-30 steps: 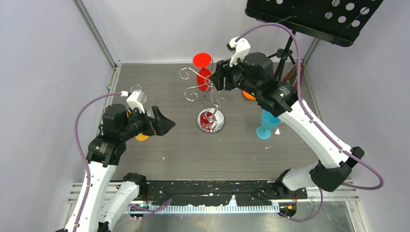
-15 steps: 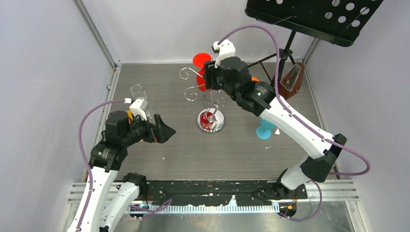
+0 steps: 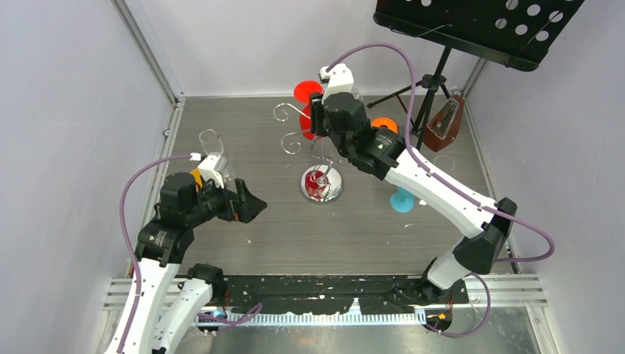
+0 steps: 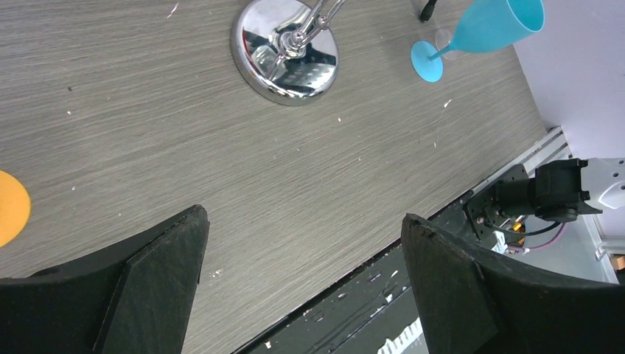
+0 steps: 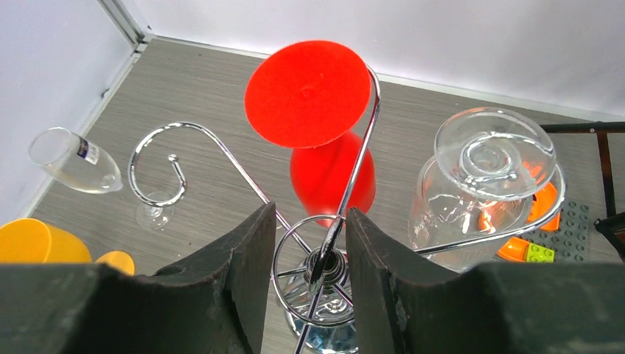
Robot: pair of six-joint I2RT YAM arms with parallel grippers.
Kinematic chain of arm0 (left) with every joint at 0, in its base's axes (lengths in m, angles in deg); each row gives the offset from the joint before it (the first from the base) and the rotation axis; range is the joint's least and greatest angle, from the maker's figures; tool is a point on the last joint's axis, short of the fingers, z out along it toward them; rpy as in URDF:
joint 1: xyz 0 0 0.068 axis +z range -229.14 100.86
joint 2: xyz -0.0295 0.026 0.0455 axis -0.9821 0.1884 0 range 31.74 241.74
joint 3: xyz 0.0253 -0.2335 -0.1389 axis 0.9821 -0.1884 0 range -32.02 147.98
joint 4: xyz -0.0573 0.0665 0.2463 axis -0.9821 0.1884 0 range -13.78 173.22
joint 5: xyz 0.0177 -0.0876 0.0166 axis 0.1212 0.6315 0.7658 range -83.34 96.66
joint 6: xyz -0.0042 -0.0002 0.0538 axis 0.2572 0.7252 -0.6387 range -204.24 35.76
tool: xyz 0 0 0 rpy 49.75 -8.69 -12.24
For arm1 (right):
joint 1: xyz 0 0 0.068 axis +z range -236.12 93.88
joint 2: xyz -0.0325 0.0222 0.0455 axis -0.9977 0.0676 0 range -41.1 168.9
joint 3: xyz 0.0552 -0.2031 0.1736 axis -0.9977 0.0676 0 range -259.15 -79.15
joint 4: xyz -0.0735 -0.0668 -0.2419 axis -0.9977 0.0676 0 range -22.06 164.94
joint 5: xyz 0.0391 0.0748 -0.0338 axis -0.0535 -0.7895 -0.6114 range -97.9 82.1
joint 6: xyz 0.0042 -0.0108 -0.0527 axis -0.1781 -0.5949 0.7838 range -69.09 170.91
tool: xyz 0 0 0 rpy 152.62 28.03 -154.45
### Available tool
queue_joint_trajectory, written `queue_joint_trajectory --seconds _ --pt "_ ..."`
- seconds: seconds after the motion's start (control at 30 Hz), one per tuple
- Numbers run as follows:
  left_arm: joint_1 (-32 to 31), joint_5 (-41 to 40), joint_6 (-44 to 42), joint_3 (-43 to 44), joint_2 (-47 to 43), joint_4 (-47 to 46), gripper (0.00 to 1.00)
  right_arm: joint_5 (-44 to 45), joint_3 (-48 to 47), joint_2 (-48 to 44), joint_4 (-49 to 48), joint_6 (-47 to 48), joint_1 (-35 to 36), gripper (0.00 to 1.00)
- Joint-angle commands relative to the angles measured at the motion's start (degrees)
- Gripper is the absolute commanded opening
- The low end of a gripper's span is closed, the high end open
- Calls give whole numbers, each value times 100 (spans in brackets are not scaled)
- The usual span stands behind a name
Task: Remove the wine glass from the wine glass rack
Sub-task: Move the wine rack to the center of the board.
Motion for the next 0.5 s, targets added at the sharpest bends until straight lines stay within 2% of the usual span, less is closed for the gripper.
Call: queue_joint_trajectory --seconds 0.0,0.27,0.47 --pt "25 80 -153 -17 -46 -66 100 309 142 -22 -394 -98 62 46" --pt "21 82 -153 -8 -11 -80 100 444 601 -210 -776 82 115 41" --pt "25 88 -127 -6 2 -84 100 512 747 -306 -982 183 125 42"
